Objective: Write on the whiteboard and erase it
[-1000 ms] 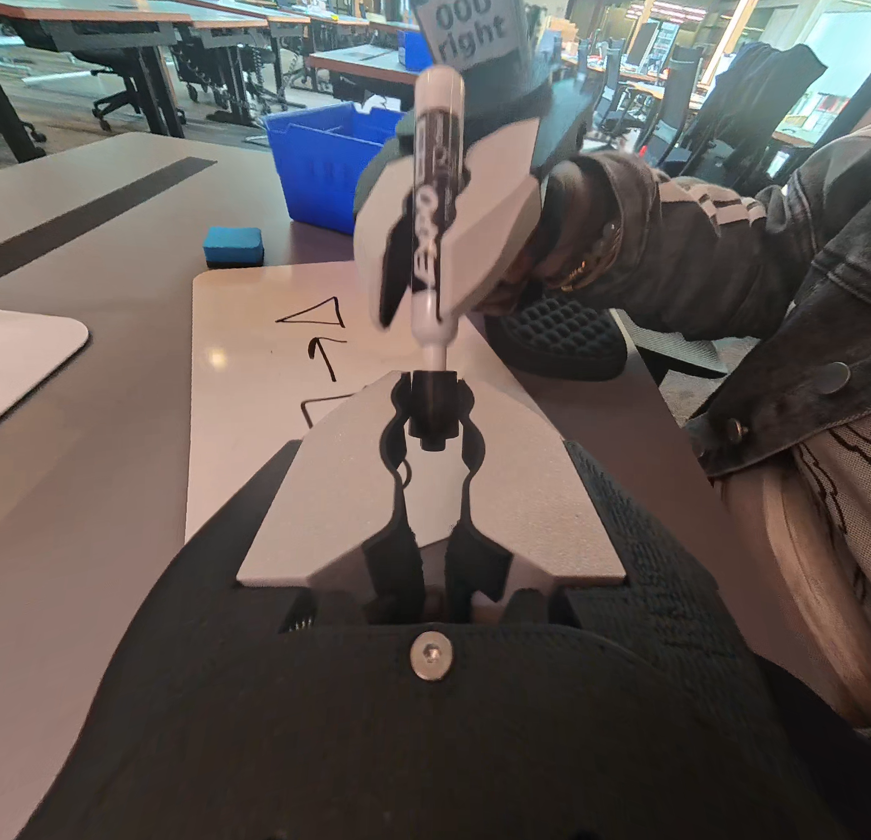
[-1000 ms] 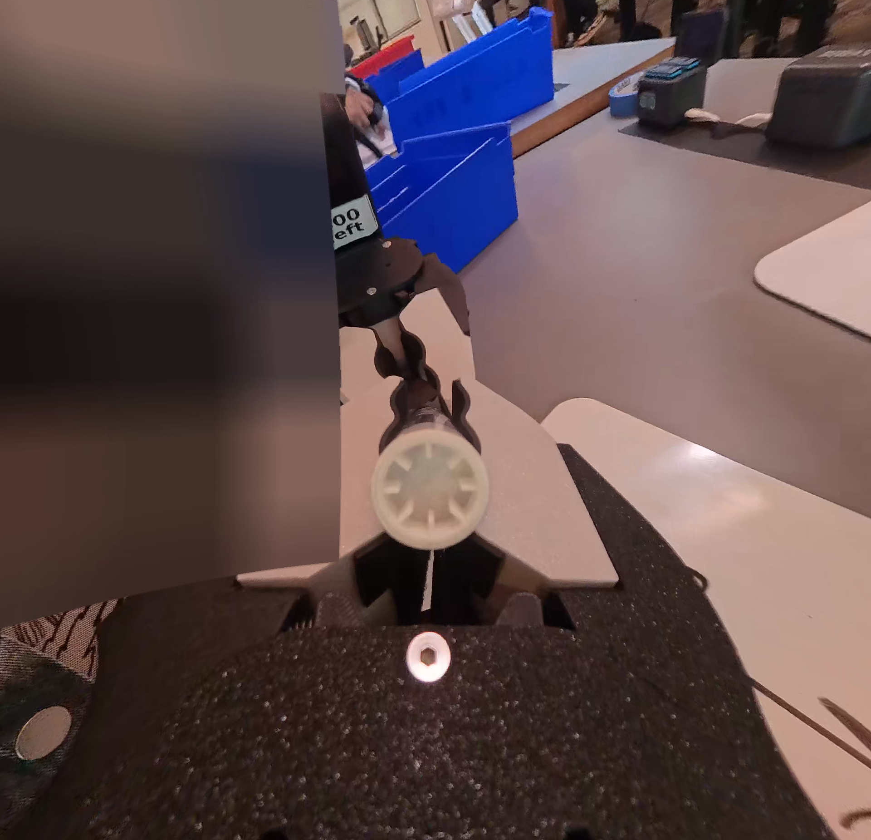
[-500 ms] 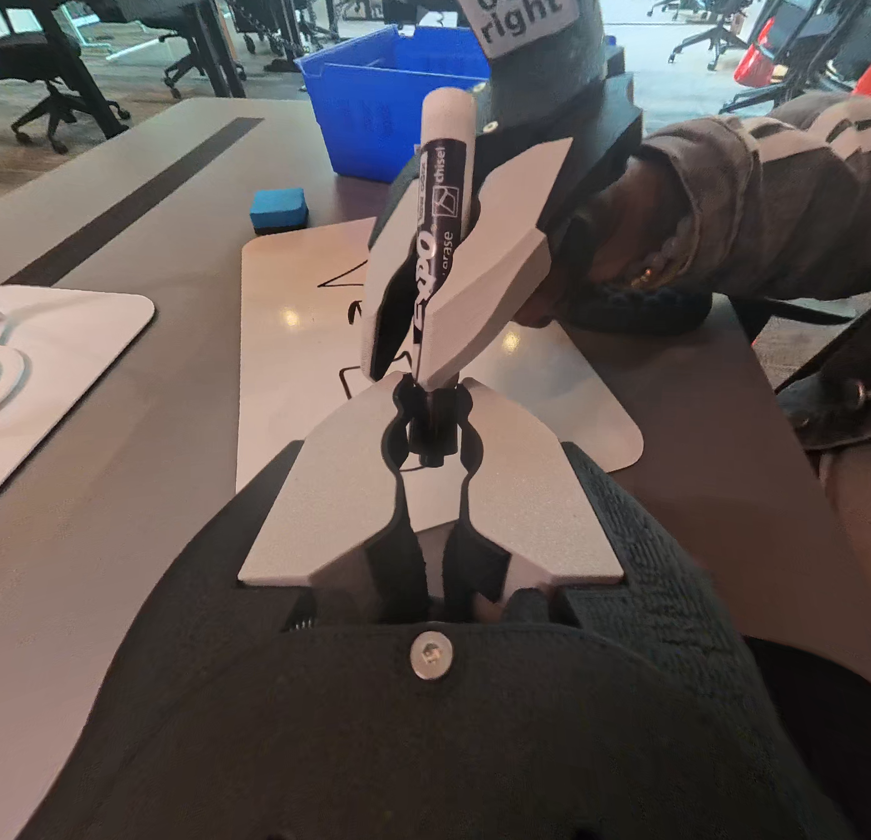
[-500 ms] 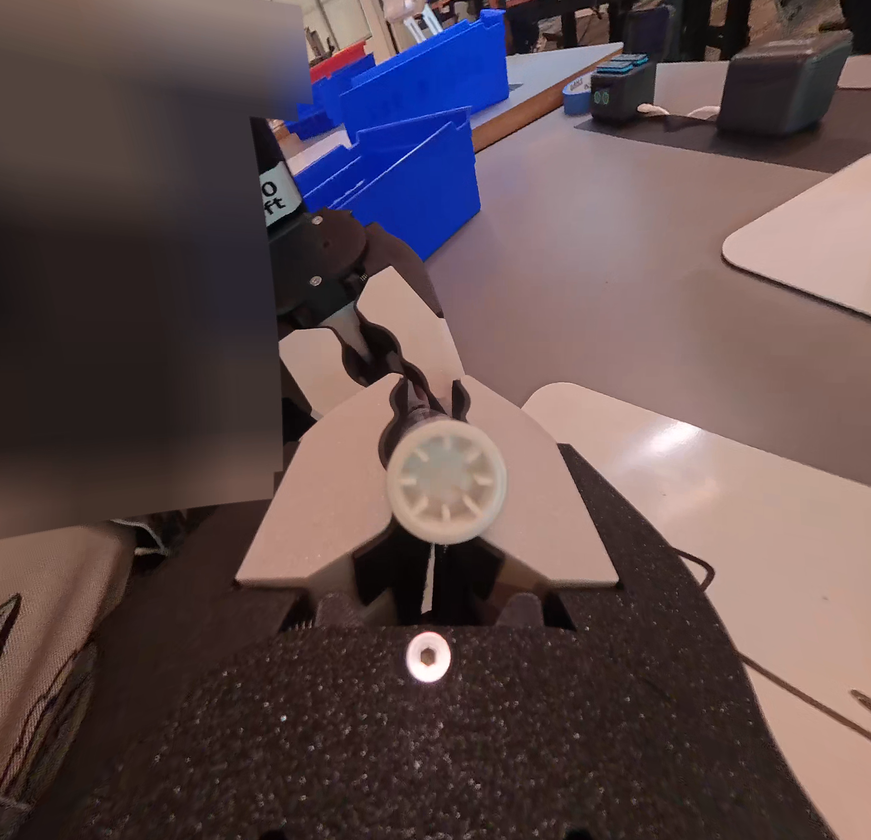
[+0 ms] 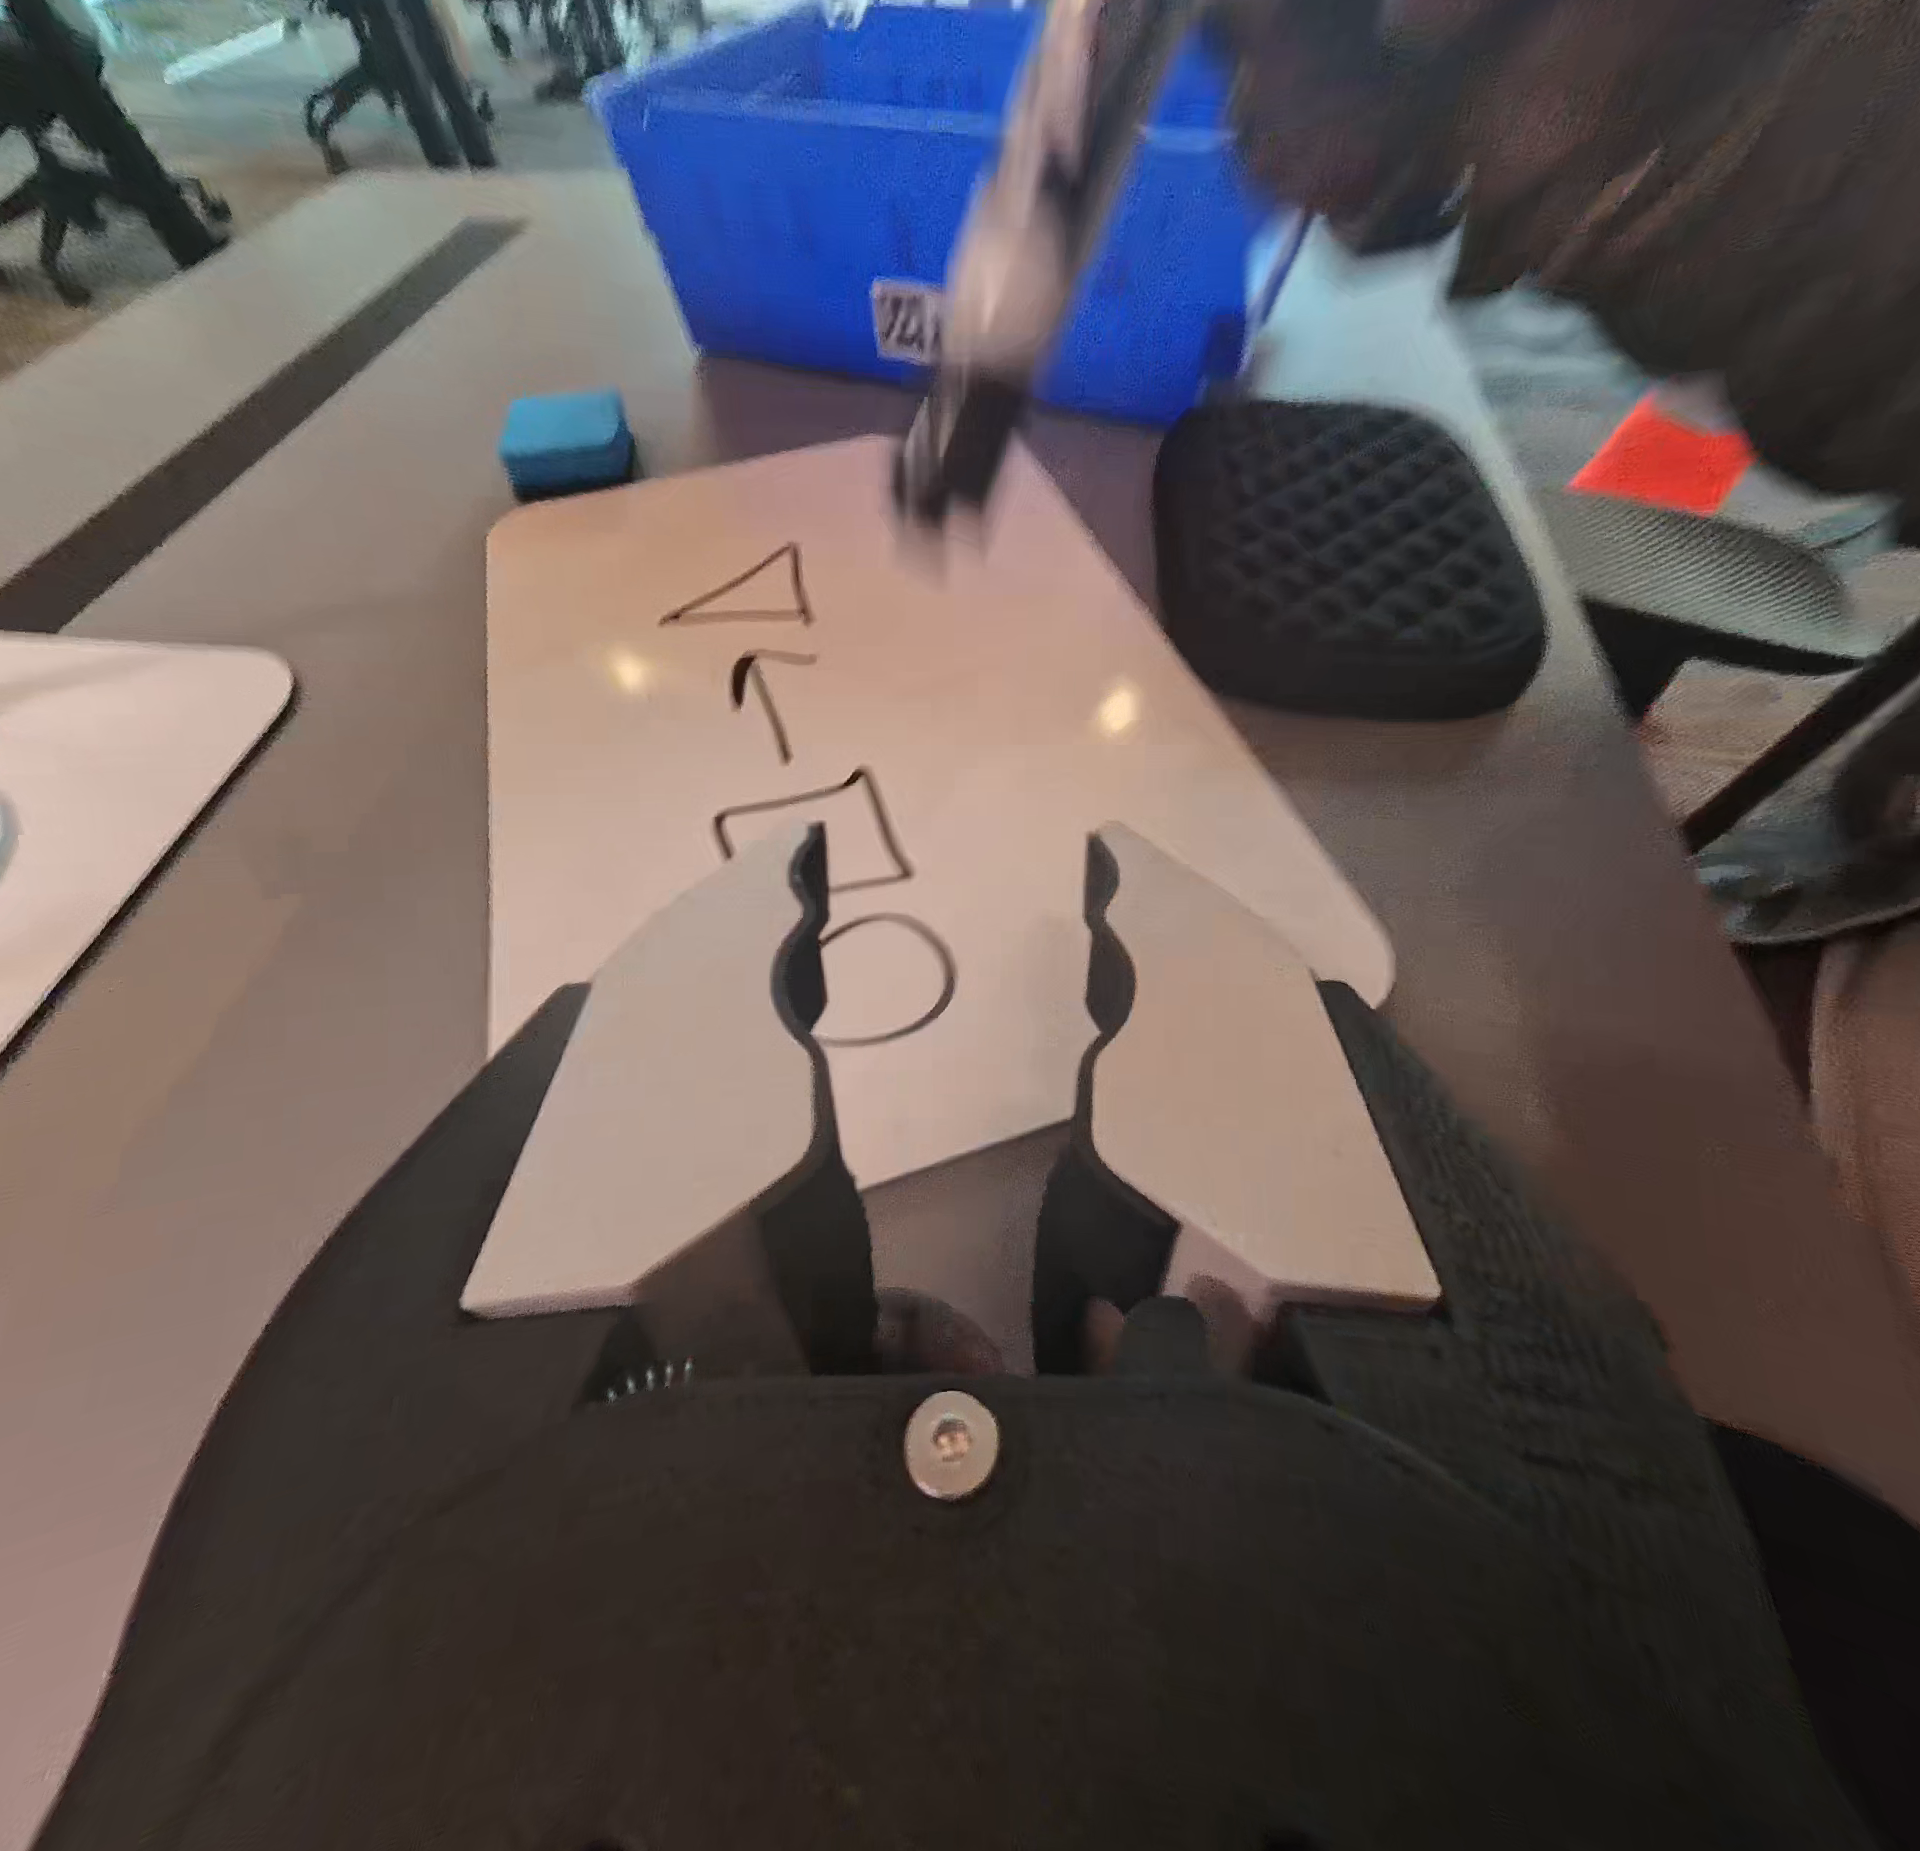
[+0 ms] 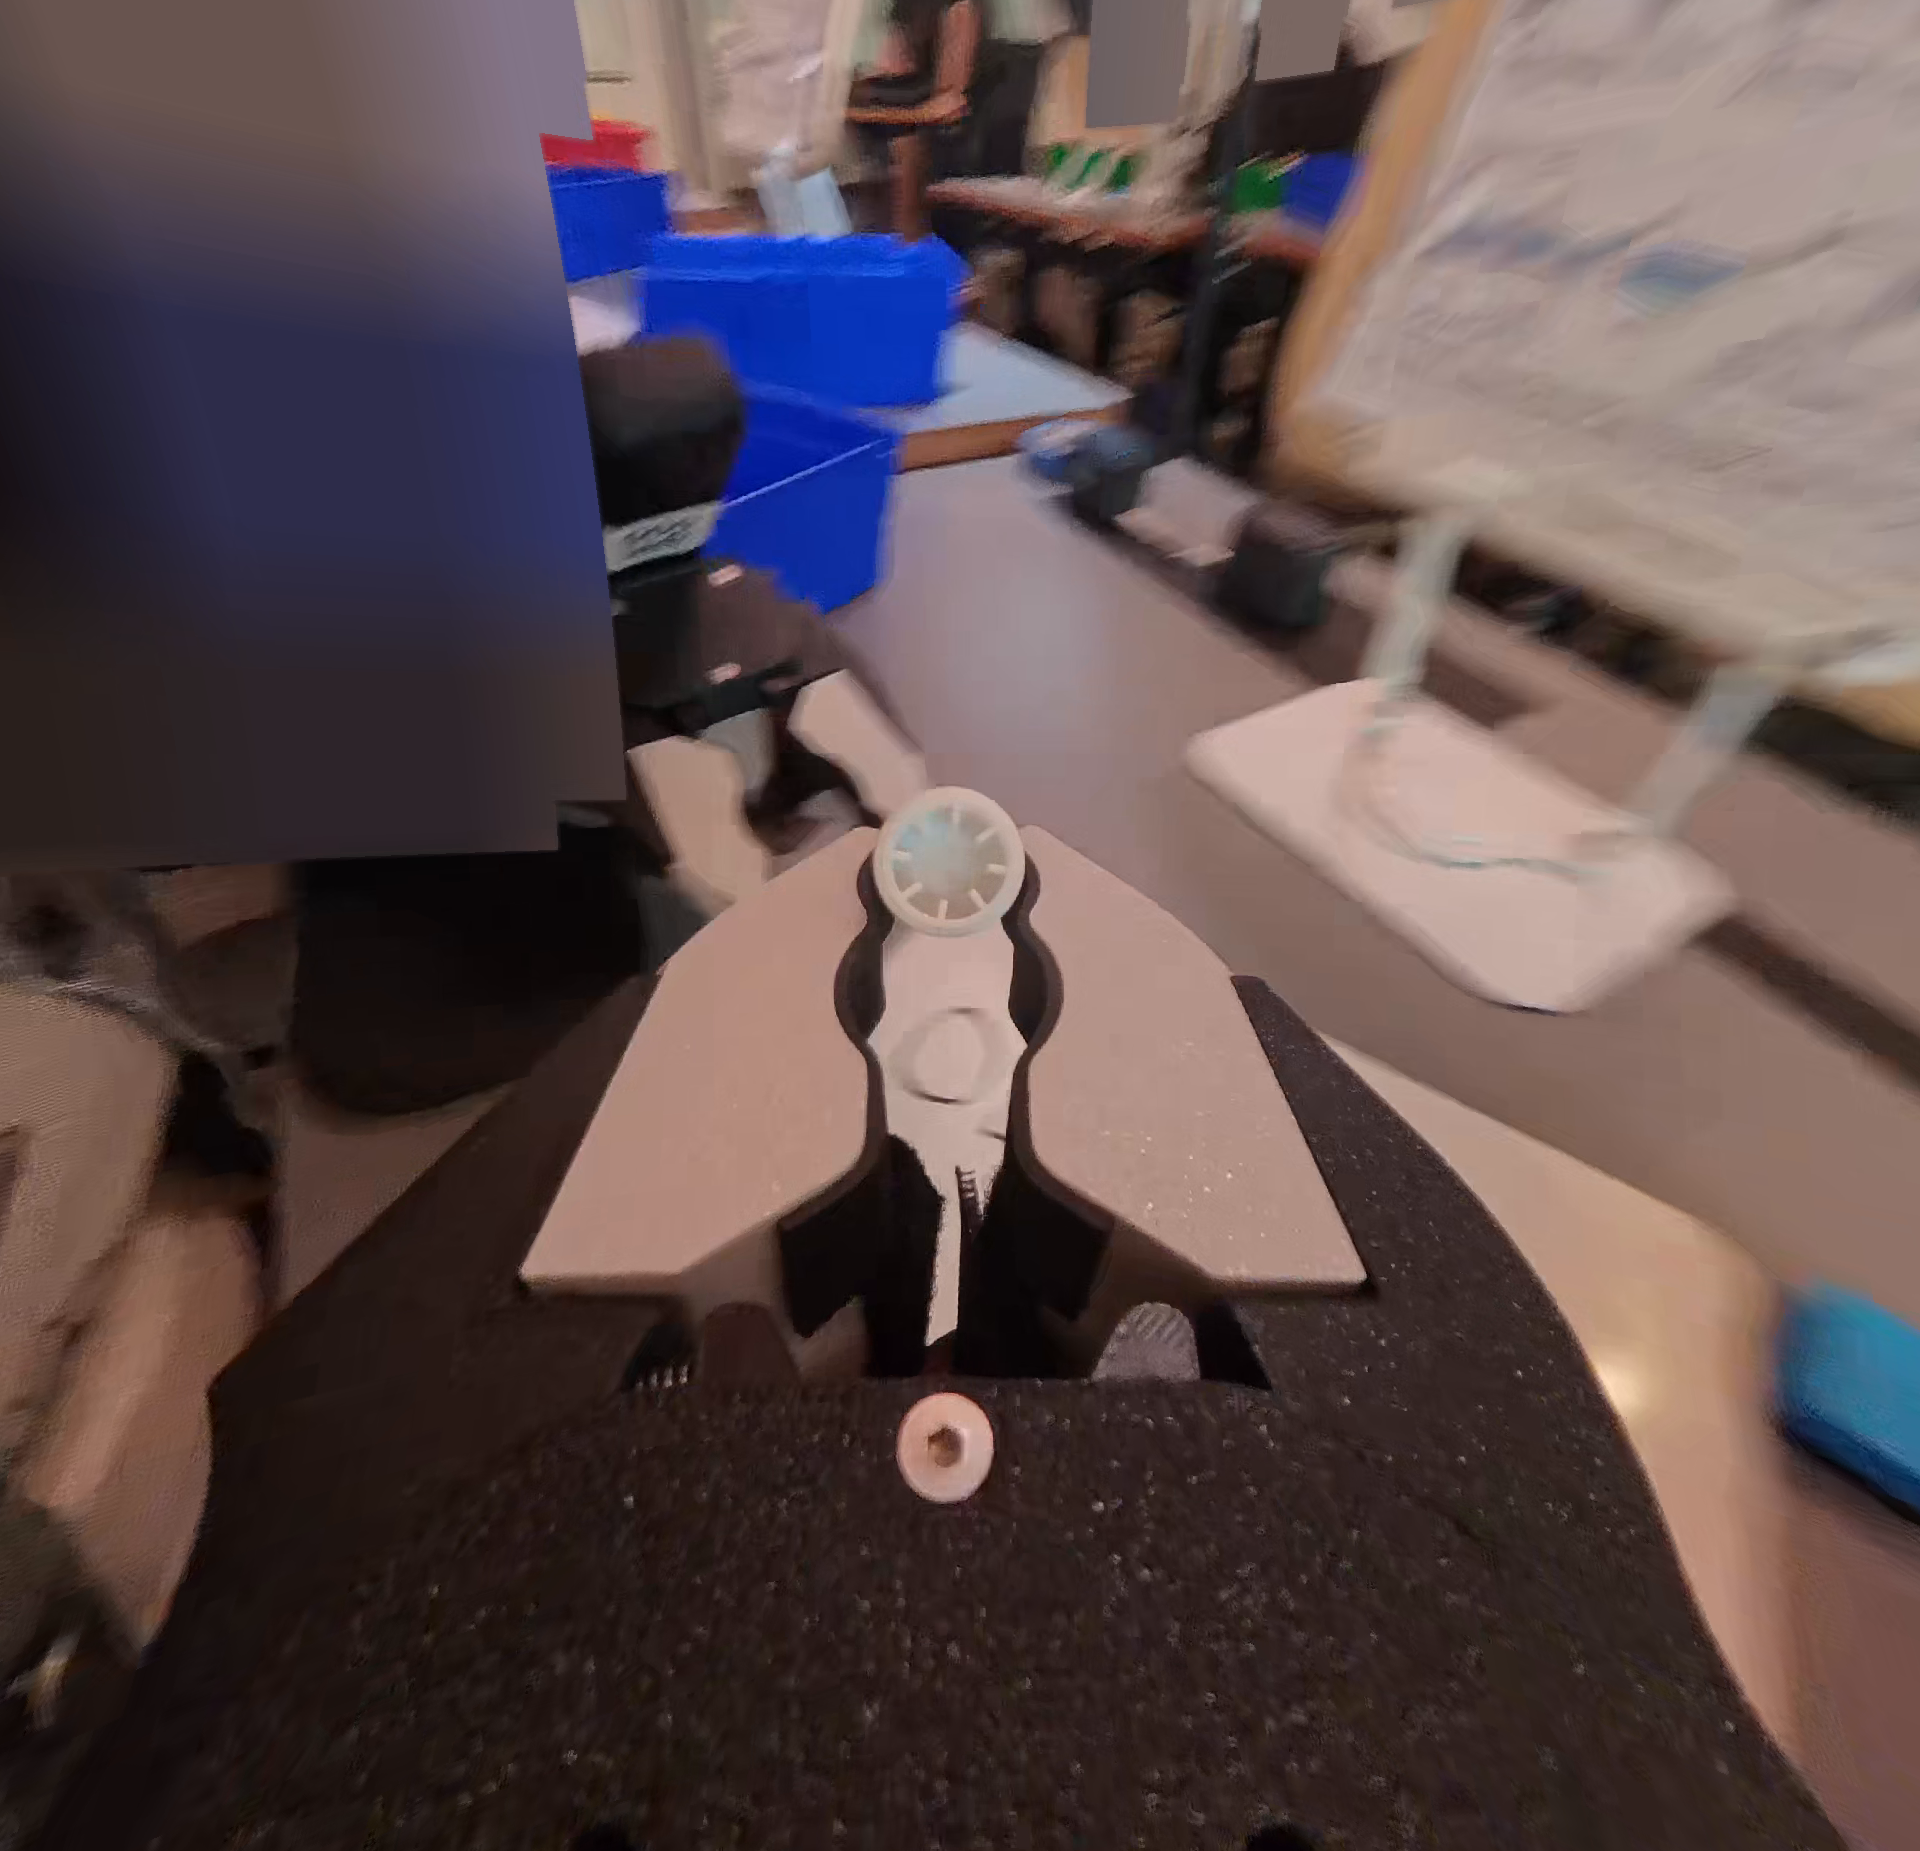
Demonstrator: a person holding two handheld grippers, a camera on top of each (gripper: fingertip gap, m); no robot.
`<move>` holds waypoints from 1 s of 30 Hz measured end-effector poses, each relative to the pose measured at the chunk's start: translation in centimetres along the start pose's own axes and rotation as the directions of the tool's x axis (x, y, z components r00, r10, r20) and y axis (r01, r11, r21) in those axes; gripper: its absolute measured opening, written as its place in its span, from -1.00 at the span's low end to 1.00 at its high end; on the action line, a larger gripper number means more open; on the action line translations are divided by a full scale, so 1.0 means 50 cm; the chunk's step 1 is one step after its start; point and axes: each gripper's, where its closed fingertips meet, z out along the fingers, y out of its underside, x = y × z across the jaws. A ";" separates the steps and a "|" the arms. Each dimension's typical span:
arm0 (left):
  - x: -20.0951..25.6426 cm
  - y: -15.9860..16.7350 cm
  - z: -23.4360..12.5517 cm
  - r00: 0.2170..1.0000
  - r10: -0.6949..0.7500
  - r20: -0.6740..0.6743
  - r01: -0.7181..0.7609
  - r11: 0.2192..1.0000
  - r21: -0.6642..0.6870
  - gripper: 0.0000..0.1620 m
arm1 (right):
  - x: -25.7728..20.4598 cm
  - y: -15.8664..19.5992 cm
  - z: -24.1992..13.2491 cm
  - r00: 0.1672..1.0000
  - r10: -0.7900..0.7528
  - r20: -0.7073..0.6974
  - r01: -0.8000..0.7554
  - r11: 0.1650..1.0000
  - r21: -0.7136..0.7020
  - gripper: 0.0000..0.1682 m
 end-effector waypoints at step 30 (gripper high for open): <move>-0.117 0.104 -0.028 0.960 -0.044 0.277 0.096 0.980 -0.176 -0.60 | 0.297 -0.035 -0.129 0.870 0.274 -0.410 -0.239 0.962 0.134 -0.14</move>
